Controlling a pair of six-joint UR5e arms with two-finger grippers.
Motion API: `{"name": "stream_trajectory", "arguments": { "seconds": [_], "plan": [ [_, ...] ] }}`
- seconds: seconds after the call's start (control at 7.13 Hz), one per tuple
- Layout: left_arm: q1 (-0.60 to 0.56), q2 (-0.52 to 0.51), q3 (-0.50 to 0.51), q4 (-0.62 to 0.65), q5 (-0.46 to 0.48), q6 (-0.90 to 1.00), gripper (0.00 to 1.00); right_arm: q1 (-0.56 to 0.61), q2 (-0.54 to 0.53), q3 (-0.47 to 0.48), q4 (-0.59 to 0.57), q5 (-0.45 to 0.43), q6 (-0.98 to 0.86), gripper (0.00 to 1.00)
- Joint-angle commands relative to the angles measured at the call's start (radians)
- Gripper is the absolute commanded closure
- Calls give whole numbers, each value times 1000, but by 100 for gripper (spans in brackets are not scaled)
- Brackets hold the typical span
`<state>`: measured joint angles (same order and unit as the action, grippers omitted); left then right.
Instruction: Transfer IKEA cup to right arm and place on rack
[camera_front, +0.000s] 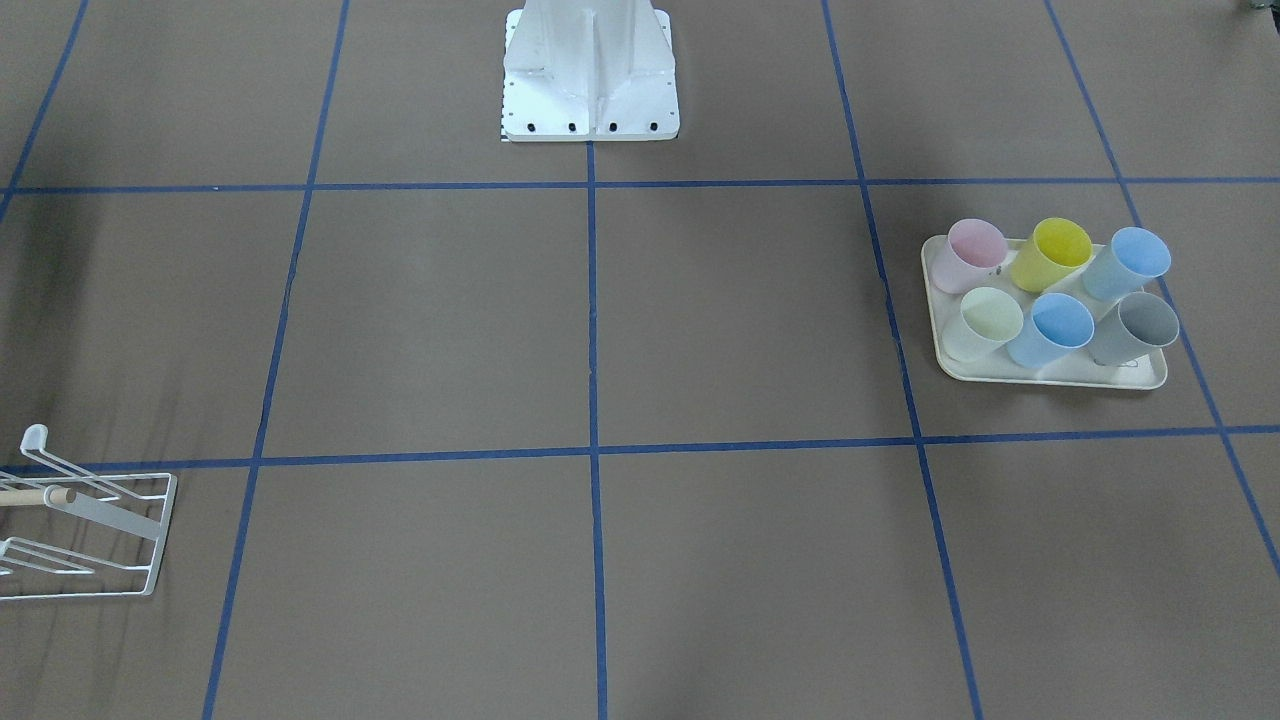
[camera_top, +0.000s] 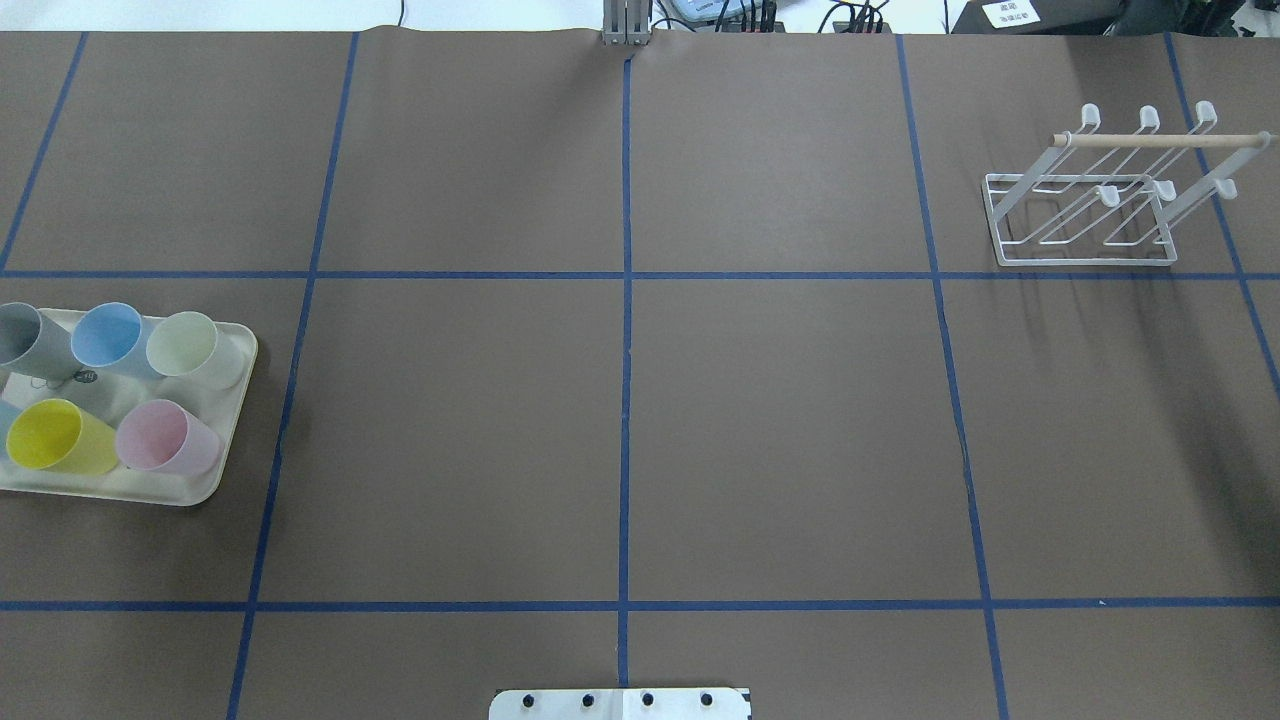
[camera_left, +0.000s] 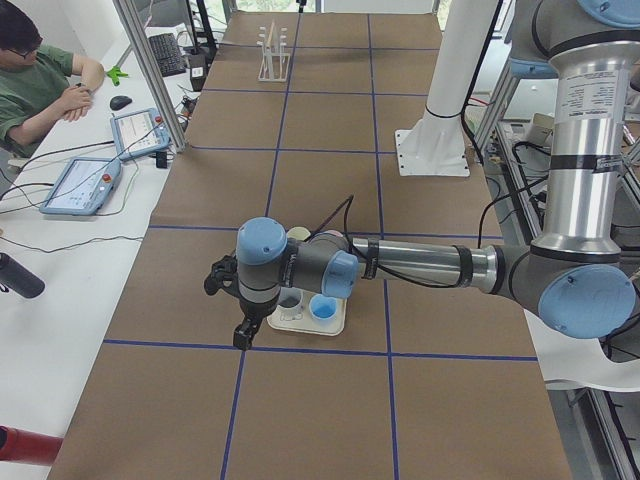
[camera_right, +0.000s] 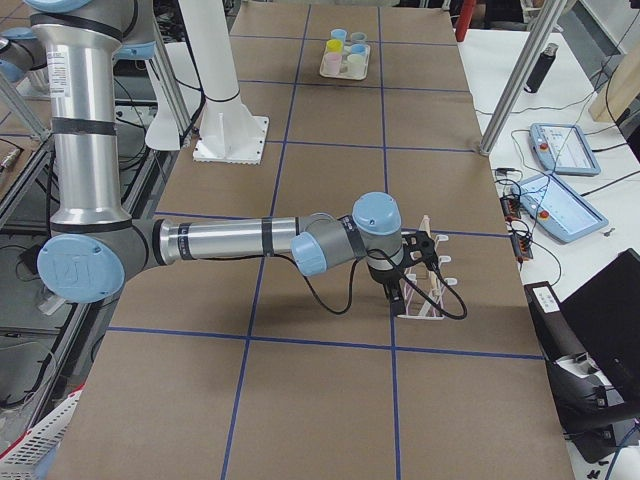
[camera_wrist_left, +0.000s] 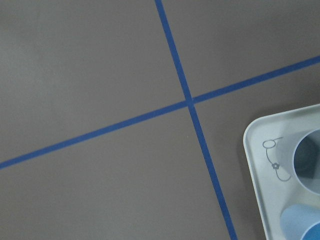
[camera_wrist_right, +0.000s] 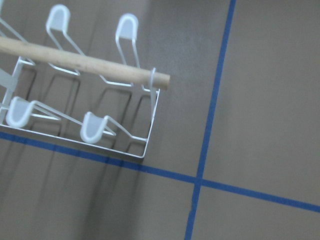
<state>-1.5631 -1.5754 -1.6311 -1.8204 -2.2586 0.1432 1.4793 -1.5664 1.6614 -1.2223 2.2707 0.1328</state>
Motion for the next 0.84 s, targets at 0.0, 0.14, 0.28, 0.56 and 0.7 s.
{"name": "stream_trajectory", "arguments": {
  "seconds": [0.0, 0.14, 0.28, 0.56, 0.7],
  "plan": [
    [0, 6, 10, -151, -7, -218, 0, -1, -12, 47, 36, 4, 30, 0],
    [0, 0, 33, -178, -7, -221, 0, -1, -21, 53, 74, 22, 30, 0],
    [1, -3, 27, -180, -7, -221, 0, -2, -41, 57, 136, 71, 56, 0],
    [17, -2, 30, -232, -7, -218, 0, -37, -24, 70, 188, 186, 88, 1],
    [40, 18, 42, -255, -7, -221, 0, -81, -56, 117, 193, 179, 166, 0]
  ]
}}
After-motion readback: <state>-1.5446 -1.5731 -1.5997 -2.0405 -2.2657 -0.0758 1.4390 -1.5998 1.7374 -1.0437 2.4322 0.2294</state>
